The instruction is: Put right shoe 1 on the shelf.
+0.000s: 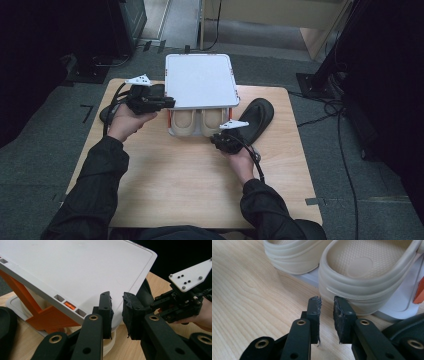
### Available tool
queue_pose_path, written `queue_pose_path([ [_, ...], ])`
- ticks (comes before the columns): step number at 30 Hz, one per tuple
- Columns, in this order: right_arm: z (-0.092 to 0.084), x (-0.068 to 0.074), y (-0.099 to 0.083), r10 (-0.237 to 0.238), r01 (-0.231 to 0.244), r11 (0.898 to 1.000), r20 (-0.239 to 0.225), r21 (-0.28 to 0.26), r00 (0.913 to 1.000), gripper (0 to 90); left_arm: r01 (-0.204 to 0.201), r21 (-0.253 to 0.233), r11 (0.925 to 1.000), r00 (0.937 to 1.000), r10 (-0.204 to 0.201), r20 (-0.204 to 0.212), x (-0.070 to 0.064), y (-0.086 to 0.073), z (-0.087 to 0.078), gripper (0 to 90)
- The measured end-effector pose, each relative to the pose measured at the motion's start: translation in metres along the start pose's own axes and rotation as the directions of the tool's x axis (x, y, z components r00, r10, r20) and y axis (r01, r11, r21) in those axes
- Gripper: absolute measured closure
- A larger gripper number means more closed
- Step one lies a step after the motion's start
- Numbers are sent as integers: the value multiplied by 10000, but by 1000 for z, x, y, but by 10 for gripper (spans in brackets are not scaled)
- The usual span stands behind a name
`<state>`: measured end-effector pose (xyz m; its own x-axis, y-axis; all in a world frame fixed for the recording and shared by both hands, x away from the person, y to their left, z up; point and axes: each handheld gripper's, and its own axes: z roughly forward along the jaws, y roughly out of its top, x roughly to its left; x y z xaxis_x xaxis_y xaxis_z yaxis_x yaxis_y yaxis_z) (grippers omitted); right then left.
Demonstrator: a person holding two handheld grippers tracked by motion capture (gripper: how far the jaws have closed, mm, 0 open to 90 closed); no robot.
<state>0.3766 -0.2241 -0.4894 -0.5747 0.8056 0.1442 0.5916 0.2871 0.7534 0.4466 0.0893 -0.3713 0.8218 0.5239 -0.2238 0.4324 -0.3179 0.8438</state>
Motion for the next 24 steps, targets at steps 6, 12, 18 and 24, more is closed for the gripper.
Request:
queue_pose_path([
  [6,1,-3,0,103,-104,9999,-129,-63,9999,732,116,-32,9999,9998,-115,144,2,0,0,766],
  [12,-6,1,-1,223,-232,9996,-526,-156,9984,692,-33,22,10000,10000,32,38,0,0,-1,714],
  [18,-20,1,-2,168,-189,9995,-761,-266,9970,622,95,171,9998,9998,-97,145,-4,3,-1,617],
  [24,-33,0,-4,44,-60,9998,-905,-180,9959,585,250,266,9993,9996,-252,84,-6,4,-7,578],
])
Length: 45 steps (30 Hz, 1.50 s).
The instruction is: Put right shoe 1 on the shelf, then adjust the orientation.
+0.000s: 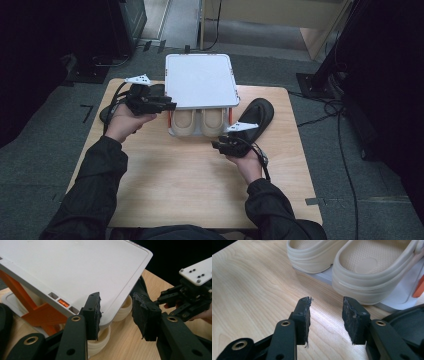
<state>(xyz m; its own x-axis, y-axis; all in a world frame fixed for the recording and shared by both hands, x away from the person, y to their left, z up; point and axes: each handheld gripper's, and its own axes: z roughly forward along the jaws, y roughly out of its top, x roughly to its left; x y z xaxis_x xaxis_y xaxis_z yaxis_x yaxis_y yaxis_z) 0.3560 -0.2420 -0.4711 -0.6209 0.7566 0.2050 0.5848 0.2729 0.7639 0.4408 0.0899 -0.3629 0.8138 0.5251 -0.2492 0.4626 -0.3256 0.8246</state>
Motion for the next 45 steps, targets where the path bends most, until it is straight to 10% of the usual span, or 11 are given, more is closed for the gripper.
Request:
queue_pose_path([
  [27,-32,-26,-6,-150,149,9997,-66,-176,9999,567,918,-230,9955,9853,-941,-1428,28,-25,-40,569],
  [45,-21,-23,-3,-291,291,9996,-225,12,9993,568,1542,-10,9880,9521,-1489,-2670,66,-47,-30,657],
])
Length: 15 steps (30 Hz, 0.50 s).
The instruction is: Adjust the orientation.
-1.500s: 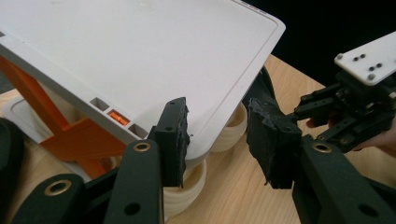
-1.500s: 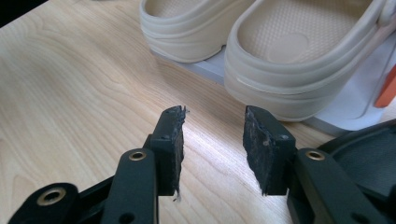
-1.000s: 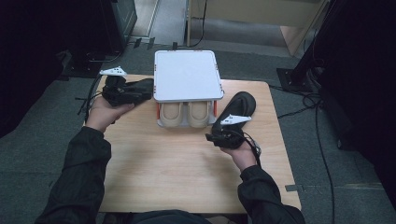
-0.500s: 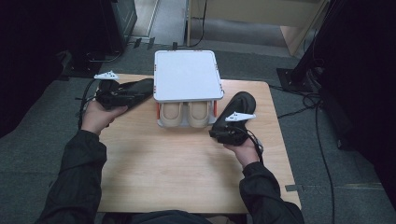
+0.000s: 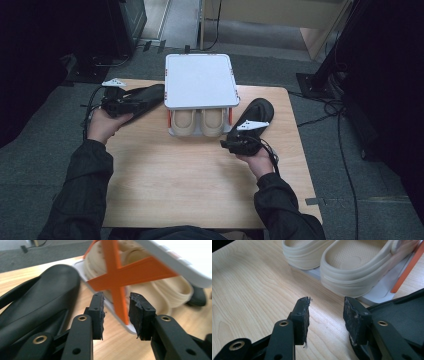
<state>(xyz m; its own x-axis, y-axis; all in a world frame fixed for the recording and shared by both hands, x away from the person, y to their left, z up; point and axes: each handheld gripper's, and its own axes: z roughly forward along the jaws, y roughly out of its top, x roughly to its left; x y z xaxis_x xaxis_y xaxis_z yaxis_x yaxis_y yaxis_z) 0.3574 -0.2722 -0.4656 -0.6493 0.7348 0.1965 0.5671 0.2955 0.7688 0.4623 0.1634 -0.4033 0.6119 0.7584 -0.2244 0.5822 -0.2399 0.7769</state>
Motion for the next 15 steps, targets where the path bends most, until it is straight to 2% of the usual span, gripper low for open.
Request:
queue_pose_path([
  [2,0,2,-1,-31,31,10000,-8,51,10000,568,173,-164,9997,9997,-176,-149,7,-1,5,683],
  [6,-1,5,-2,-104,104,9999,-52,30,9999,567,134,85,9999,9981,-129,-598,18,1,15,723],
  [8,-1,6,-3,-105,105,9999,-38,43,9999,568,299,135,9995,9973,-290,-679,25,1,21,730],
  [11,-2,6,-4,-109,109,9999,-17,70,9999,567,565,-63,9984,9953,-569,-779,33,-1,28,742],
  [13,-2,6,-4,-49,49,9999,-13,118,10000,568,781,90,9969,9940,-772,-778,38,-1,32,747],
  [15,-2,7,-4,-55,55,9999,-11,133,10000,568,801,109,9967,9928,-788,-907,41,1,37,749],
])
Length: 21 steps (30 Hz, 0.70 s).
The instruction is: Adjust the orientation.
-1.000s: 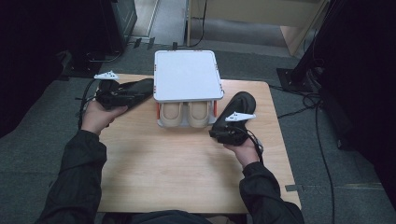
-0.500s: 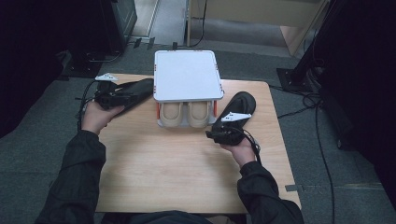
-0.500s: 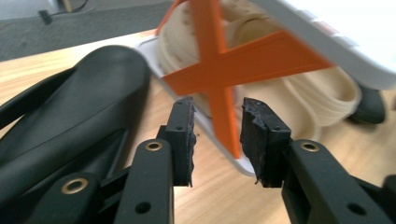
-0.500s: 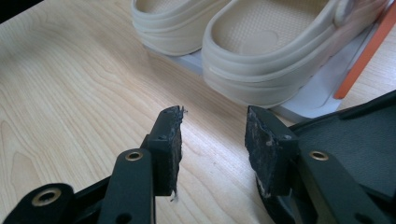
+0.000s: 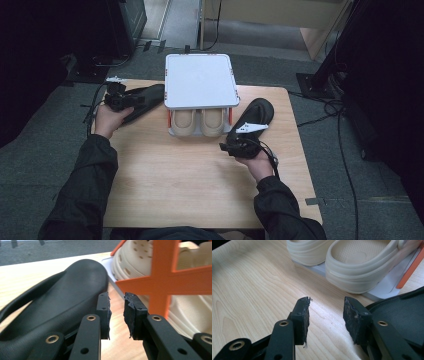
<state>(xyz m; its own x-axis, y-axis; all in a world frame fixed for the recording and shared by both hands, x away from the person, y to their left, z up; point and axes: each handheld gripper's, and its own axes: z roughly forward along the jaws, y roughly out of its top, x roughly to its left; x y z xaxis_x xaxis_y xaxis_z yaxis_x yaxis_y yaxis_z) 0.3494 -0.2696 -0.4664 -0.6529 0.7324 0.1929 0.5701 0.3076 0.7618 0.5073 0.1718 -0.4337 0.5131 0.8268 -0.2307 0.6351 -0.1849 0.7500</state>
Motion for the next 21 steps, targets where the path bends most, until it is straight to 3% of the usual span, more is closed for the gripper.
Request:
queue_pose_path([
  [8,-4,3,-5,-1,2,9999,75,-125,10000,567,265,-72,9996,9983,-268,-510,13,-2,21,770],
  [15,-1,5,-3,-45,44,9999,-82,-129,10000,567,581,166,9982,9913,-557,-1193,27,-10,34,774],
  [21,0,5,-3,-77,76,9999,-125,-74,9999,568,631,-567,9964,9875,-706,-1407,28,-7,36,778],
])
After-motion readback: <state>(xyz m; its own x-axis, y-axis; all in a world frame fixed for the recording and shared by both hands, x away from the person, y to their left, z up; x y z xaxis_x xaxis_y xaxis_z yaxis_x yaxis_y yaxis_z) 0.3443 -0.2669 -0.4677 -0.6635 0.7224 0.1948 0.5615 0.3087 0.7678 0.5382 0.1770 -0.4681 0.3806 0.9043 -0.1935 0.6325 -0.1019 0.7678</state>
